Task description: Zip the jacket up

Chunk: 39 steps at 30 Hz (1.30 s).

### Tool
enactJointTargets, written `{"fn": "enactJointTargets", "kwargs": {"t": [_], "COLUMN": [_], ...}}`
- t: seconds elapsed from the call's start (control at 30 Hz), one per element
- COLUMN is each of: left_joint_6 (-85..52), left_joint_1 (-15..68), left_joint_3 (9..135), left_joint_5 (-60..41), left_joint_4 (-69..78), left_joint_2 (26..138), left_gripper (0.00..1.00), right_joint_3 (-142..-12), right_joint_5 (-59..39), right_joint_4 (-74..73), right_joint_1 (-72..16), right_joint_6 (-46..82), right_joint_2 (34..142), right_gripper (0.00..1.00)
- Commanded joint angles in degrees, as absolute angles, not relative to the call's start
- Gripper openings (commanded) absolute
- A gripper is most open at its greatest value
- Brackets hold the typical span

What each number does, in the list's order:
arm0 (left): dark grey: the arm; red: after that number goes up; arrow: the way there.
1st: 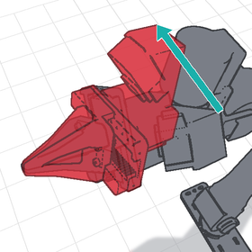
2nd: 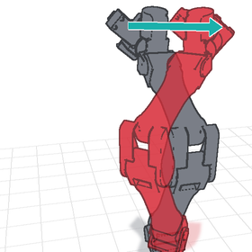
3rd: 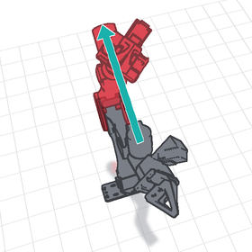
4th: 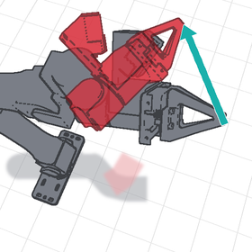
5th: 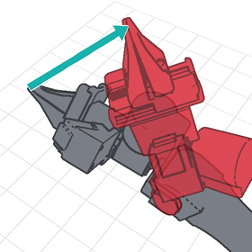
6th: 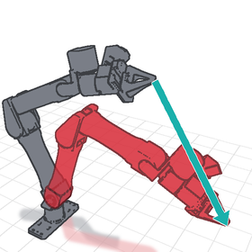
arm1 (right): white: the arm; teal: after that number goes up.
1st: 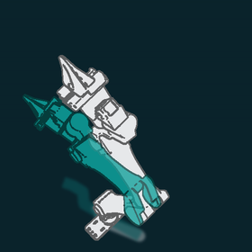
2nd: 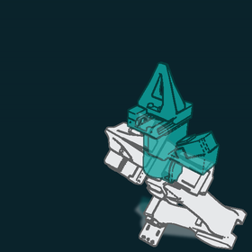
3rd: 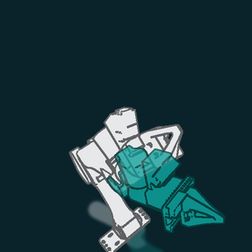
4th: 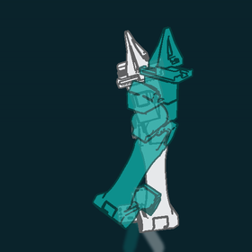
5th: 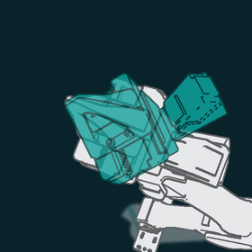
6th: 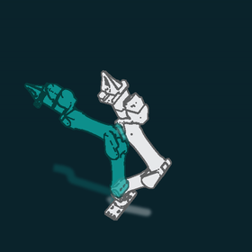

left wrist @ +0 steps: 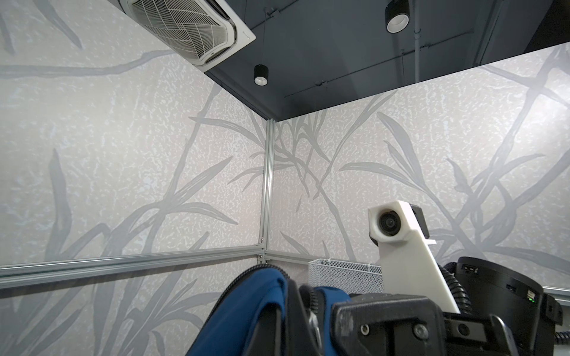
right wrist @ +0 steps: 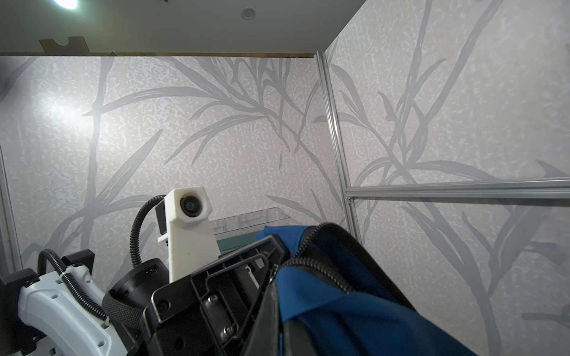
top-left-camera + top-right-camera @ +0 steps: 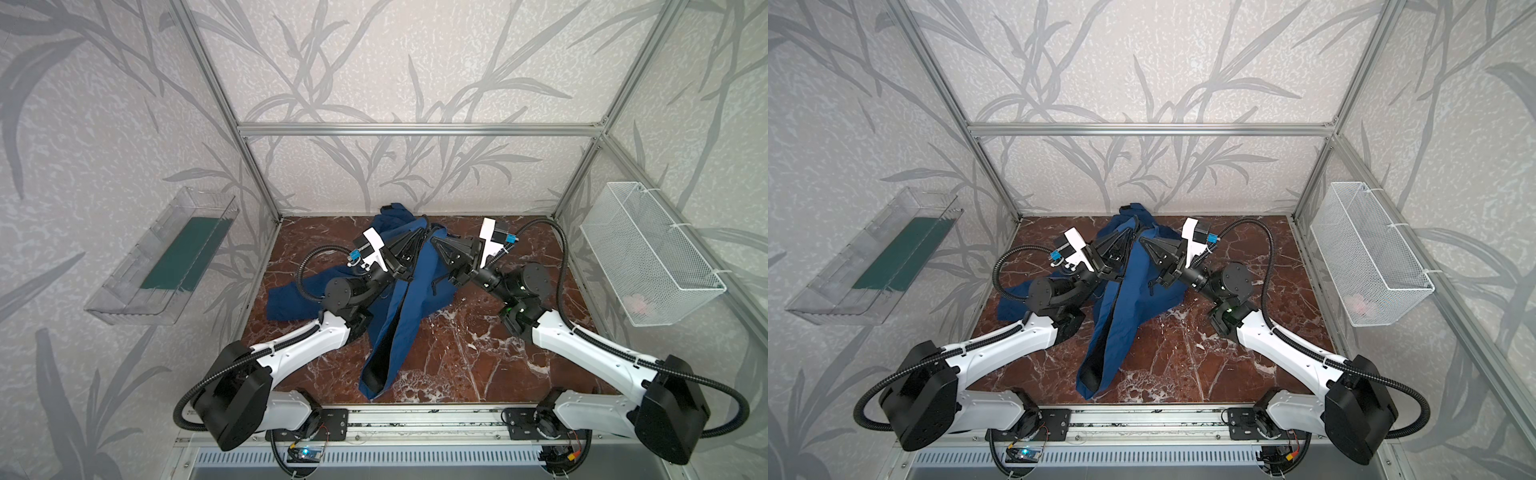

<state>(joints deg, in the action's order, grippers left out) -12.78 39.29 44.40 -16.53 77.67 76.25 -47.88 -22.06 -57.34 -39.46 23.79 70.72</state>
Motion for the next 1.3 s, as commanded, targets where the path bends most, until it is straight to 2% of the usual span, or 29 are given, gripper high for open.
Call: {"fn": "enactJointTargets", "kwargs": {"t": [0.0,0.77,1.03,1.27], "left_joint_6": [-10.5,-10.0,-15.3,-24.6], "left_joint_1": [39.5,39.5,37.7,36.0], "left_joint_3": [44.8,40.1,40.5,45.3], "left_joint_5": [-18.2,-15.8,-10.7,-16.6], "left_joint_4": [80.9,80.9,80.9,80.9], "left_joint_2": [74.5,76.9,88.6,101.7], "left_gripper": [0.0,0.0,0.0,0.0], "right_joint_3": [-48.8,-52.2,-43.6,-35.5], "right_joint_5": [-19.7,-12.5,-10.1,-8.0], "right_joint_4": [-61.6,-73.0,-69.9,-73.6], "right_joint_1": [-39.8,-34.6,-30.8,-27.7], "right_joint_6": [21.6,28.4,28.5,32.2], "right_joint_2": [68.5,73.6,75.3,81.4], "right_gripper": [0.0,0.0,0.0,0.0]}}
